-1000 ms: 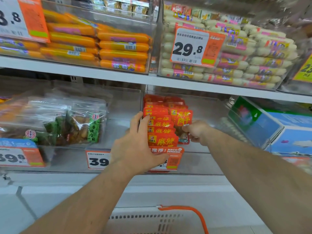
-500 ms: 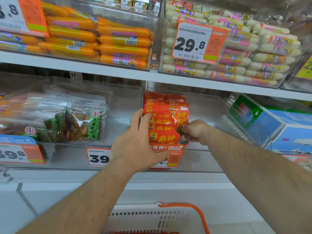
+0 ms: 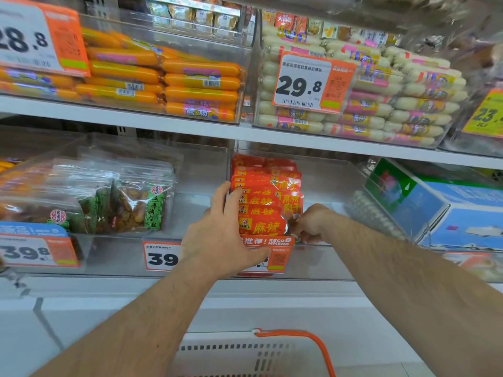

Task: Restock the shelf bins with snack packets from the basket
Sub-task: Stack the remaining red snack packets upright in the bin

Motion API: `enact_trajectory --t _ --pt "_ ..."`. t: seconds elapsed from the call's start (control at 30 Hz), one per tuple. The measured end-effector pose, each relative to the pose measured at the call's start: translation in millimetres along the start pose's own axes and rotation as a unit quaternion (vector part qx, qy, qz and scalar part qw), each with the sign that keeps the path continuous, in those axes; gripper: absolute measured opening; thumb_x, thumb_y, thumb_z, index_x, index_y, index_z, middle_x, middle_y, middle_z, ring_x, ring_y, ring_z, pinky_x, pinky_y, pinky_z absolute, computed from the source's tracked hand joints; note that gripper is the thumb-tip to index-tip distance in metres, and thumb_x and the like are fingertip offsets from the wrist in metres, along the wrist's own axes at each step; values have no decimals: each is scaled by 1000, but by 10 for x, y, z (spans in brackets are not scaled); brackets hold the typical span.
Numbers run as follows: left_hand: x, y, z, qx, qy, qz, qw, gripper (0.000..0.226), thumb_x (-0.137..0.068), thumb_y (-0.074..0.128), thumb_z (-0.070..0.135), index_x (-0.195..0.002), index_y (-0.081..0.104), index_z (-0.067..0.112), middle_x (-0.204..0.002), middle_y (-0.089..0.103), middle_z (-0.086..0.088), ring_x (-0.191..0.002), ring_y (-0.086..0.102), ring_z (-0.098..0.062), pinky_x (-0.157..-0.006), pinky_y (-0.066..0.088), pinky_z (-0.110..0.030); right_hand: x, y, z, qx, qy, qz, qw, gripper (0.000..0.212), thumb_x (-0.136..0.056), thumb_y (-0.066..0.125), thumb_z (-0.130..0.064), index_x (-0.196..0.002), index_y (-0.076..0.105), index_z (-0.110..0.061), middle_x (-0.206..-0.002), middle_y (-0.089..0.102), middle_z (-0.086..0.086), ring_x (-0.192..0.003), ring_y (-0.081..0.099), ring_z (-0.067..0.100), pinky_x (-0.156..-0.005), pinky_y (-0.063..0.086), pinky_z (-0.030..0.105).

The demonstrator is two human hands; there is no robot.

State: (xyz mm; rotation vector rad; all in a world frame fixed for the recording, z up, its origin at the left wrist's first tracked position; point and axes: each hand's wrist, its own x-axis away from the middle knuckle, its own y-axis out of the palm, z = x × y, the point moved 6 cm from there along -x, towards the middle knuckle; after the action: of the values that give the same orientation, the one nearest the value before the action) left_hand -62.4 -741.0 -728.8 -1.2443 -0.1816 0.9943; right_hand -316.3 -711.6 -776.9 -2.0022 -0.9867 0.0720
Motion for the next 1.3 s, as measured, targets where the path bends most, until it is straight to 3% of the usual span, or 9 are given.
enact_trajectory --t 0.1,0.27,0.43,0.77,0.97,1.1,1.17,1.23,1.3 --pt "-2 -3 3 1 -3 1 1000 114 -61 64 81 -145 6 32 -156 -2 16 -124 51 -15 -91 49 -37 -10 7 -75 -10 -22 13 1000 16 -82 76 -12 -91 65 -3 -85 70 14 -71 67 21 -61 57 30" --pt "-1 -9 4 -2 -5 3 1000 114 -60 64 81 -145 8 32 -157 -1 16 -123 52 -16 -89 49 -38 -75 -92 -186 -15 -52 69 996 24 -80 76 -21 -95 68 -4 -89 72 15 -79 71 26 -75 61 38" --pt "-1 -2 0 -5 -4 6 1000 113 -60 66 80 -145 8 32 -157 -1 15 -123 52 -17 -89 49 -38 -73 -12 -155 -23 -33 29 999 25 -83 75 -14 -104 65 -6 -94 71 13 -81 69 23 -66 57 31" --pt "-4 3 0 -2 -4 -8 1000 115 -60 65 81 -146 7 32 -157 -1 14 -125 50 -18 -91 49 -39 -70 -36 -92 -29 -18 31 999 34 -79 81 -16 -107 64 -5 -97 71 11 -84 69 22 -74 58 33" --pt "-26 12 2 18 -7 -33 999 116 -59 64 82 -147 7 32 -158 0 14 -131 45 -19 -97 47 -42 157 -230 -167 -16 -12 96 995 31 -80 80 -26 -85 57 -6 -90 65 12 -78 64 23 -67 56 33" --pt "-51 -80 -3 102 -8 -40 994 121 -59 68 78 -152 11 26 -157 4 12 -141 30 -23 -113 34 -46 818 -456 -402 -72 -128 269 952 15 -87 65 -21 -94 54 -15 -88 59 3 -77 54 16 -66 42 26" --pt "31 -263 84 102 43 23 994 111 -63 69 68 -150 22 17 -155 15 -1 -141 25 -26 -116 28 -47 1291 -394 -495 -147 -238 312 908 11 -85 62 -15 -91 56 -20 -80 59 -2 -69 54 4 -63 40 19" --pt "233 -490 225 45 152 125 979 83 -71 68 49 -138 43 8 -141 40 -13 -127 43 -31 -105 40 -48 1719 -254 -524 -202 -333 324 862 14 -80 62 -14 -82 55 -27 -72 58 -4 -56 49 3 -57 38 17" --pt "526 -508 257 26 218 120 968 60 -73 62 38 -125 56 8 -120 56 -12 -108 56 -32 -90 49 -45 1941 -4 -447 -223 -382 299 846 18 -75 60 -17 -76 52 -33 -66 55 -6 -54 47 5 -56 40 21"
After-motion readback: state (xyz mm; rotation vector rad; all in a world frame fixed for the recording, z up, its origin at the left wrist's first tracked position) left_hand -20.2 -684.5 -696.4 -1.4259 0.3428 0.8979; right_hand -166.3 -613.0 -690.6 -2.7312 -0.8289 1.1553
